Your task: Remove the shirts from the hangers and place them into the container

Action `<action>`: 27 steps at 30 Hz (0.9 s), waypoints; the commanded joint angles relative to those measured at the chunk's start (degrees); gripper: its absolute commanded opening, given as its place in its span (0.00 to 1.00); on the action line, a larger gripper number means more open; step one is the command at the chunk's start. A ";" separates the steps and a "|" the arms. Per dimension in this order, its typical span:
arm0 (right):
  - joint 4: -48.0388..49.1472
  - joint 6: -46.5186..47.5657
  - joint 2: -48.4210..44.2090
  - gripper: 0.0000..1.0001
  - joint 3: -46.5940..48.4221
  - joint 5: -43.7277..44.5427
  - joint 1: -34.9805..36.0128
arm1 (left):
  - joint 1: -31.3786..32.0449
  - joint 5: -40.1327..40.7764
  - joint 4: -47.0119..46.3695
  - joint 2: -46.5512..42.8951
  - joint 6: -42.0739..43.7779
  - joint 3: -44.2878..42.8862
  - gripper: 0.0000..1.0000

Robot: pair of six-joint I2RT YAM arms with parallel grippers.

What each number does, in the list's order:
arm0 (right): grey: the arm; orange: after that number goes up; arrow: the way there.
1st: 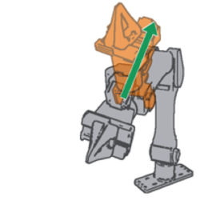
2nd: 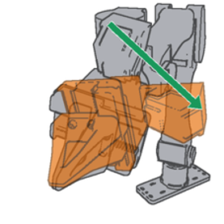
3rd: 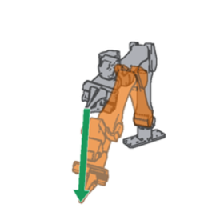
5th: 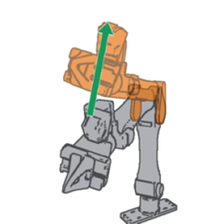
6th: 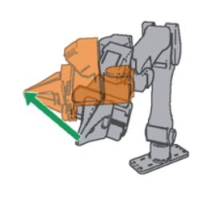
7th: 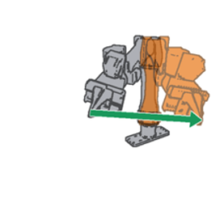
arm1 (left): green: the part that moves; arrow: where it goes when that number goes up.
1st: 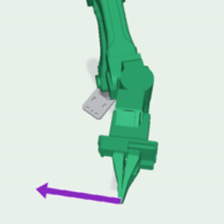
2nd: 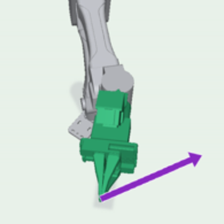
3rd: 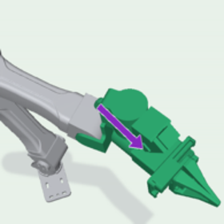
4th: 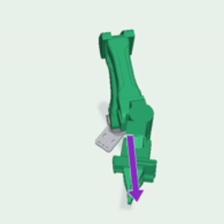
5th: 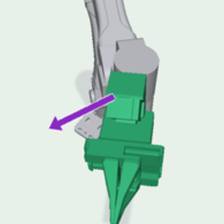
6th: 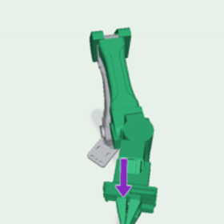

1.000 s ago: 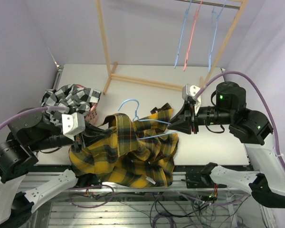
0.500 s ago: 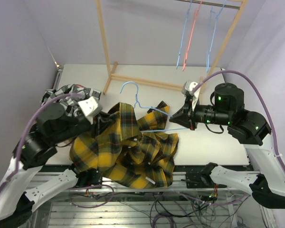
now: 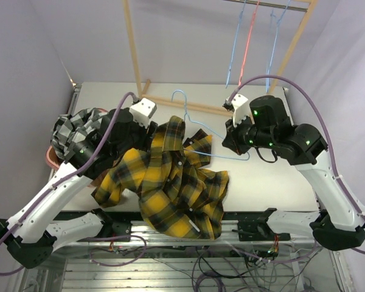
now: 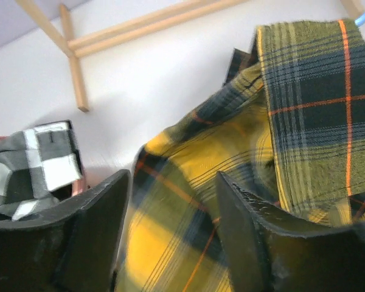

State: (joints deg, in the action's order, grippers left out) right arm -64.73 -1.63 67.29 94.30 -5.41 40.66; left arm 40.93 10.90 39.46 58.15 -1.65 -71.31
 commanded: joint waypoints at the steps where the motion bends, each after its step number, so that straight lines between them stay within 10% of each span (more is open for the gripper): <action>1: -4.11 -3.83 0.40 0.00 3.07 4.59 0.04 | -0.10 7.49 -6.28 0.37 -2.45 -0.71 0.95; 10: -5.95 -6.15 2.91 0.00 3.85 0.59 0.03 | -0.06 14.48 -1.29 11.26 -7.70 -7.44 0.99; 15: -0.02 -5.64 6.13 0.00 0.78 -0.81 0.09 | -0.10 3.34 -2.22 15.45 -8.04 -8.71 0.72; 27: 5.44 -5.18 23.74 0.00 10.49 5.20 -0.03 | -0.10 17.15 7.43 3.50 -11.31 -4.43 0.71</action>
State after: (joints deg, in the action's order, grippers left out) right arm -63.75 -7.03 87.46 100.14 -2.09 40.66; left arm 40.93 20.97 42.98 67.94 -10.85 -77.14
